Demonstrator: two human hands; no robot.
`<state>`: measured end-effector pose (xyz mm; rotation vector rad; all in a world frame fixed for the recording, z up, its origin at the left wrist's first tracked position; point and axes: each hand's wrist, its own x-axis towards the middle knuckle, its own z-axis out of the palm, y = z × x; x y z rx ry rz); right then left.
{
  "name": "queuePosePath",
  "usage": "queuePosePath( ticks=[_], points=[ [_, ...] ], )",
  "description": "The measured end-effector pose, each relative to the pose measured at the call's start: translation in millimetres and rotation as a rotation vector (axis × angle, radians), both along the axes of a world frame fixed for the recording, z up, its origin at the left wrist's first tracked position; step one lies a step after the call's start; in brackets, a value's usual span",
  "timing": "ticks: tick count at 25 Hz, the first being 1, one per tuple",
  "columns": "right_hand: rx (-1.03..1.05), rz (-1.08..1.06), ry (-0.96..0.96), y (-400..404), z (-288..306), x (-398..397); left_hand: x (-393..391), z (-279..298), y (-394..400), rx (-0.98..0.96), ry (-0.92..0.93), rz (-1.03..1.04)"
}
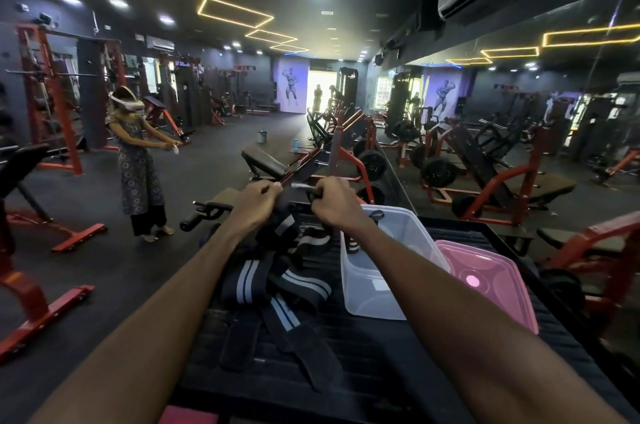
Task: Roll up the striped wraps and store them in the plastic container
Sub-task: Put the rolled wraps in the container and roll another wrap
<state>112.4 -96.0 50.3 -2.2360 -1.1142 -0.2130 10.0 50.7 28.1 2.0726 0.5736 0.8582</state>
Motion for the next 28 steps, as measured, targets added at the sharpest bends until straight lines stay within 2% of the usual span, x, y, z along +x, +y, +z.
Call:
queuePosePath(
  ticks=[4, 7, 11, 14, 17, 19, 23, 26, 28],
  points=[
    [0.241, -0.021, 0.033, -3.7, 7.3, -7.9, 7.1, -26.5, 9.5, -0.032, 0.229, -0.006],
    [0.257, 0.059, 0.018, -2.1, 3.6, -3.6, 13.6, -38.8, 9.3, -0.057, 0.296, 0.017],
    [0.052, 0.131, 0.294, -4.9, -10.6, 5.6, 26.6, -51.2, 14.2, -0.117, 0.350, -0.037],
    [-0.116, 0.229, 0.514, -12.7, -5.0, 3.5, 33.2, -52.0, 16.3, 0.025, 0.406, -0.023],
    [-0.401, 0.273, 0.644, -26.7, 21.4, -4.4, 36.0, -50.3, 21.0, 0.029, 0.389, -0.019],
    [-0.545, 0.244, 0.572, -31.7, 34.3, -10.5, 36.6, -52.2, 23.7, 0.015, 0.381, 0.036],
    [-0.918, 0.122, 0.289, -13.5, 29.6, -12.8, 35.7, -55.7, 32.7, 0.013, 0.381, 0.052],
    [-0.996, 0.017, -0.005, 9.0, 9.1, -6.3, 30.6, -58.3, 39.9, -0.010, 0.410, 0.037],
    [-0.938, -0.014, -0.154, 22.3, -8.3, -3.3, 26.8, -60.4, 40.3, -0.005, 0.429, 0.042]
  ],
)
